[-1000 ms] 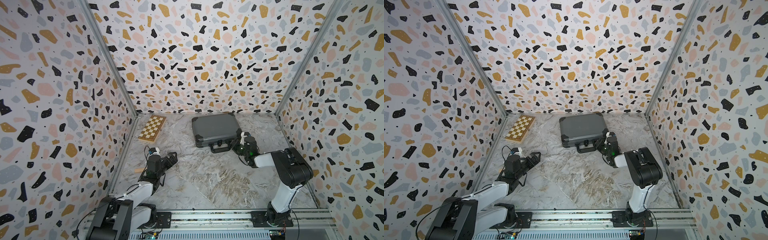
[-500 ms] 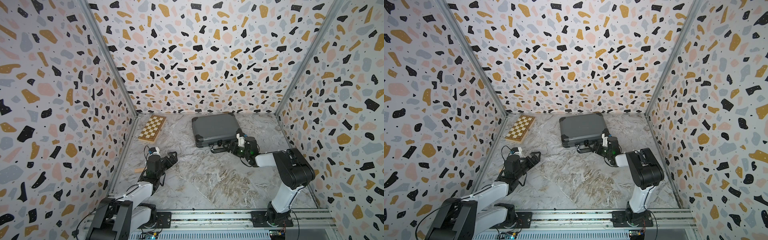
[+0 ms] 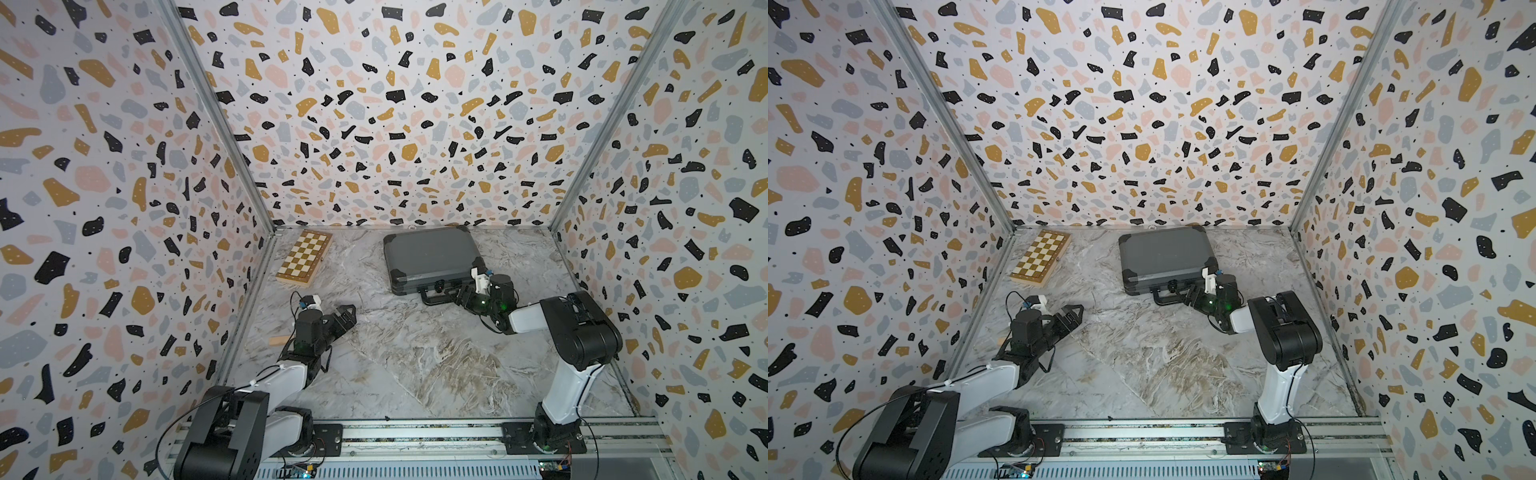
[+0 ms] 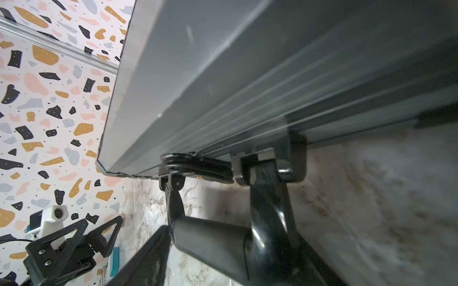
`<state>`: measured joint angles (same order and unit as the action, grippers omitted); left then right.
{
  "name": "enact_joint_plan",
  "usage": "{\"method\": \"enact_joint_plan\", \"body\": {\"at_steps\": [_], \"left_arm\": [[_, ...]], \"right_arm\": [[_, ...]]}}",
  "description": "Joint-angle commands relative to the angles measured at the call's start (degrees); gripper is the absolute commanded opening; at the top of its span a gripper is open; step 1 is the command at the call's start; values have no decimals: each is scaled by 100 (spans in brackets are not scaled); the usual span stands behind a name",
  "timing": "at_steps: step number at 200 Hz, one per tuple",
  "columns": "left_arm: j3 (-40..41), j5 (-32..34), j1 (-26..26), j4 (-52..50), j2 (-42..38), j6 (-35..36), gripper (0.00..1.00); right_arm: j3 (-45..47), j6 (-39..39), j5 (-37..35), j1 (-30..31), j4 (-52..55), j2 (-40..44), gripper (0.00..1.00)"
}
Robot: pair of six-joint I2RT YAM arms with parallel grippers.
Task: Open the poker set cases
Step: Pick up the poker set case from the center of the board.
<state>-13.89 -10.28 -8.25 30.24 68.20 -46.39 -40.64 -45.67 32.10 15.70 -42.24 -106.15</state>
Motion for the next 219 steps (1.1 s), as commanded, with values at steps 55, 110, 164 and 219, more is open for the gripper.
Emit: {"method": "enact_joint_plan", "body": {"at_steps": [55,110,164,219], "left_arm": [[-137,-106,17,360,52,-62,99],[-156,-147,17,330,51,-60,99],[-178,-29,17,275,-18,-81,99],[-40,98,-8,-477,-1152,325,99]], "right_arm": [[-39,-638,-615,53,-251,210,59],[-77,-1353,-704,55,-992,-220,44],[4,-1690,-713,55,-1421,-328,36],[30,-1843,-707,56,-1542,-319,17]]}}
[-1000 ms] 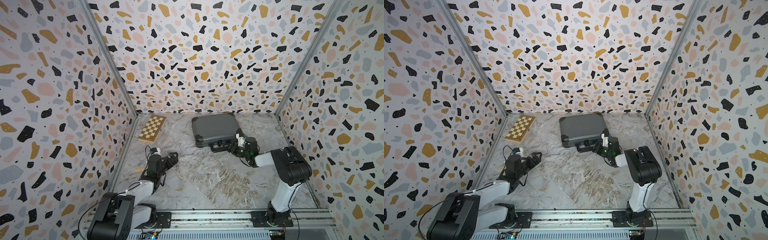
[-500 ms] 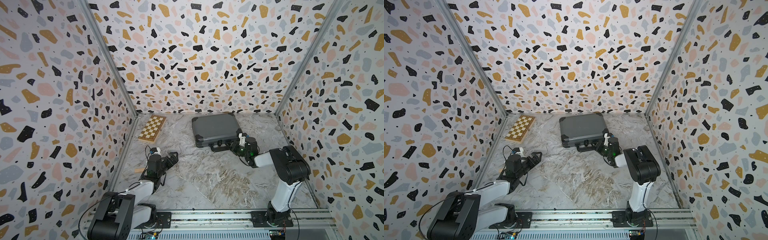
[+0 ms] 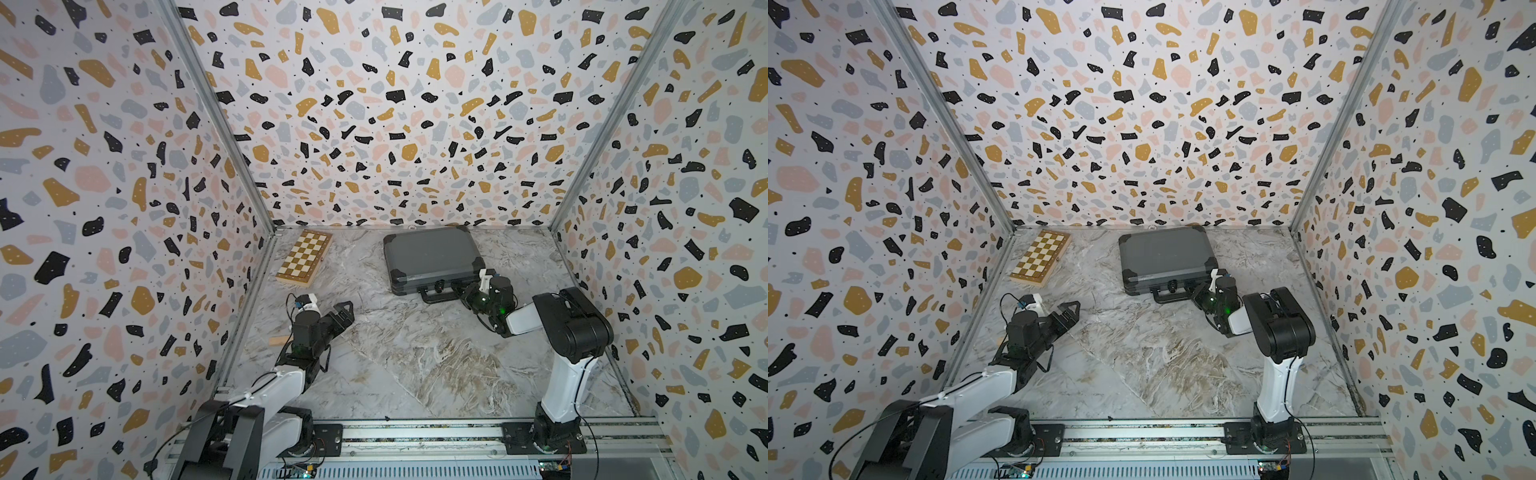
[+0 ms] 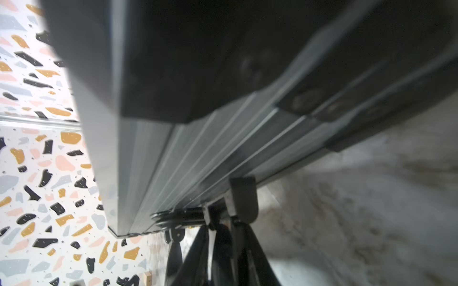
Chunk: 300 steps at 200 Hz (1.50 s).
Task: Open the poker set cases
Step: Pick up the poker set case from the center of the board.
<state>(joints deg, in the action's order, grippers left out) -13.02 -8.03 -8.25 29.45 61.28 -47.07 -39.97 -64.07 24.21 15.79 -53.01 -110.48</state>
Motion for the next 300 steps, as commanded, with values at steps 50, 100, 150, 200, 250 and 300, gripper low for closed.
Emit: {"method": "enact_joint_plan", "body": {"at_steps": [50,100,150,200,250,300], "left_arm": [[-875,198,-1085,-965,-901,1300,100],[-2741,1362,-2754,-1771,717,3857,95],[-2329,1375,-3224,955,2200,6607,97],[-3274,1460,-3654,257,3233,8564,94],[-3520,1987,-3746,186,3963,9058,90],[-4009,2061,-3906,327,4584,8884,83]], "right_arm": [[-190,-146,82,47,161,180,9],[-372,-220,164,44,913,457,9],[-367,-332,277,38,988,707,10],[-473,-535,462,39,826,641,10],[-438,-615,493,36,701,677,10],[-374,-790,585,29,345,476,10]]}}
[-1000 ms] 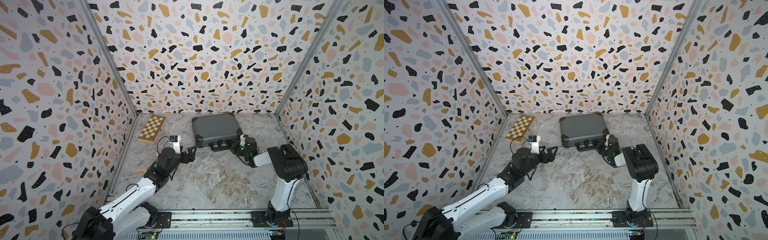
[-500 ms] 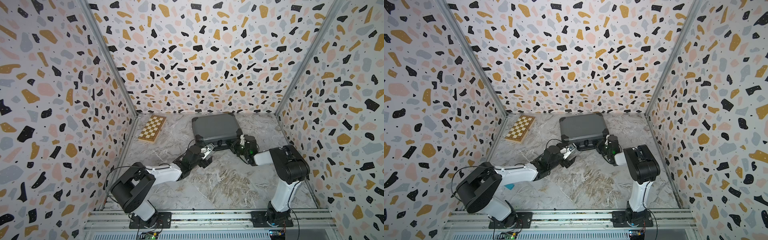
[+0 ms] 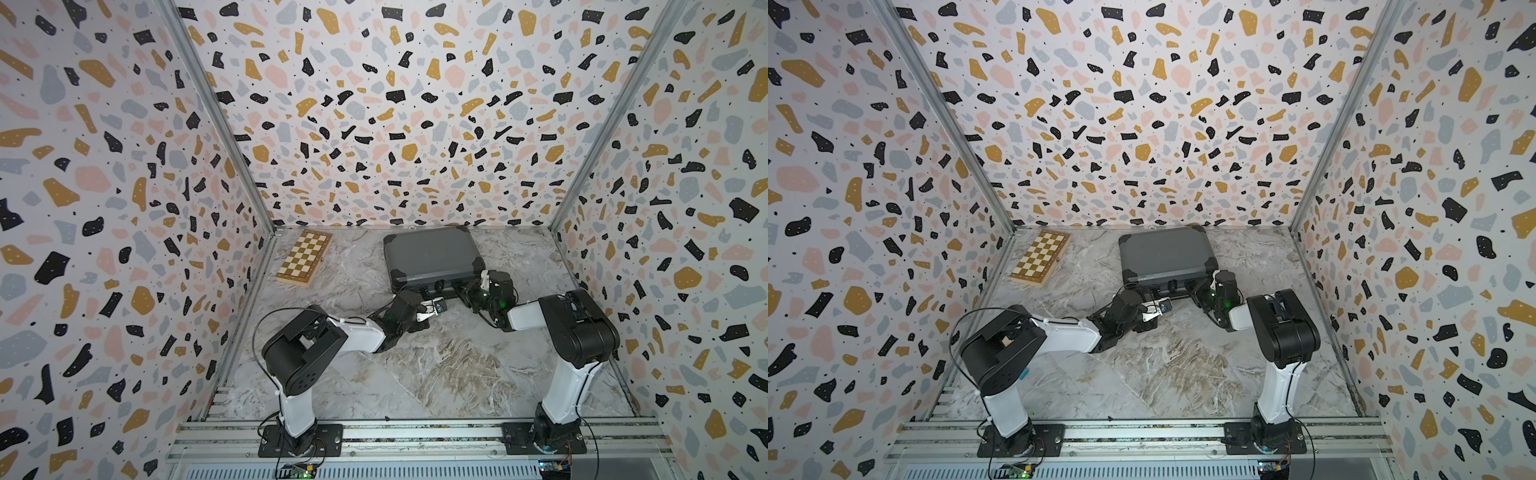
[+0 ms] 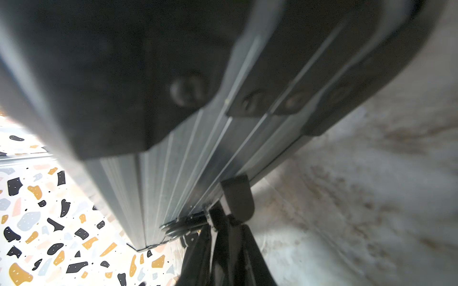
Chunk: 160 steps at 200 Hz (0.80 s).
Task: Open the poker set cases
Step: Pick up the poker set case from the center of the board.
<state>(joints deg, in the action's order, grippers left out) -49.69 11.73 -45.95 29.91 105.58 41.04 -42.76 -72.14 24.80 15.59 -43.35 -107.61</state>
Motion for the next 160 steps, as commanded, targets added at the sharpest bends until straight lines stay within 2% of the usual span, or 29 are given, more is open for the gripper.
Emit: {"method": "enact_joint_plan", "body": {"at_steps": [1,20,57,120,160], "left_arm": [[-349,89,-139,284,163,77,83],[-468,178,-244,432,381,139,78],[-709,258,-340,490,677,198,77],[-1120,235,-392,251,1039,229,63],[-1236,321,-387,239,1227,299,58]], "right_arm": [[-93,12,526,49,-626,189,10],[-93,23,526,49,-626,188,10],[-119,24,535,49,-595,179,10],[-158,21,574,32,-588,162,10],[-156,16,601,-21,-576,170,10]]}}
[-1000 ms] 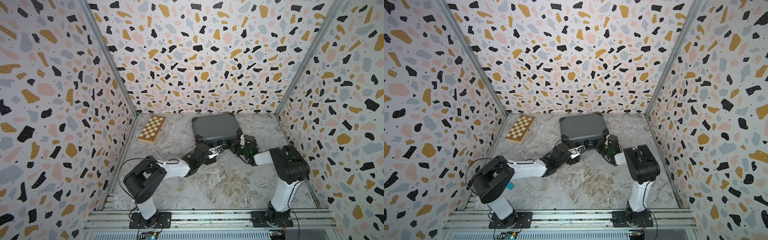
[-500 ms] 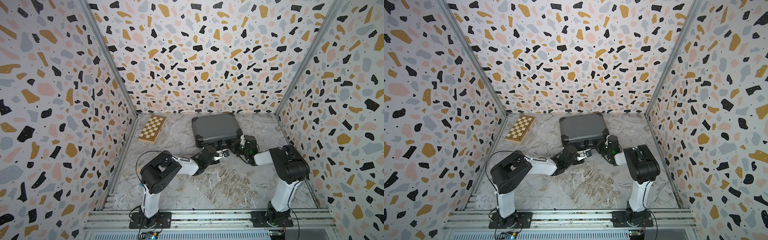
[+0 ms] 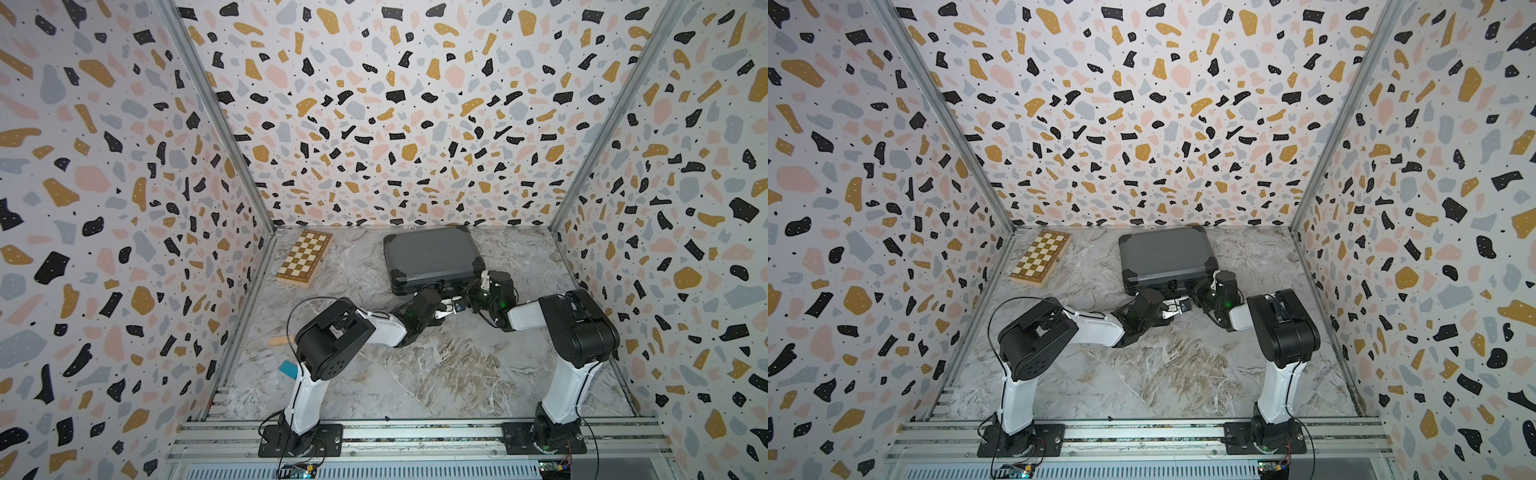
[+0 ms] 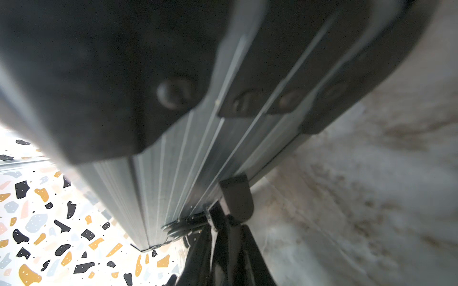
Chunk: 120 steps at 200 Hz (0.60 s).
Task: Open the poker set cases
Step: Pick up the poker set case from the center of the board.
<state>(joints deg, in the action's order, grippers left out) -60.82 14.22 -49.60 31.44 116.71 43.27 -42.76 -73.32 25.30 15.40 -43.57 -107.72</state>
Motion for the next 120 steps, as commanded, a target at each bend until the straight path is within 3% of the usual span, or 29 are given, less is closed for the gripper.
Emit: {"method": "enact_joint_plan", "body": {"at_steps": [1,95,120], "left_arm": [[-123,72,-23,88,119,76,58],[-266,118,-16,231,405,118,24],[-230,110,-19,248,377,236,0]], "right_arm": [[-159,134,548,-2,-551,181,10],[-208,147,606,-45,-477,216,10],[-215,134,617,-72,-461,242,10]]}}
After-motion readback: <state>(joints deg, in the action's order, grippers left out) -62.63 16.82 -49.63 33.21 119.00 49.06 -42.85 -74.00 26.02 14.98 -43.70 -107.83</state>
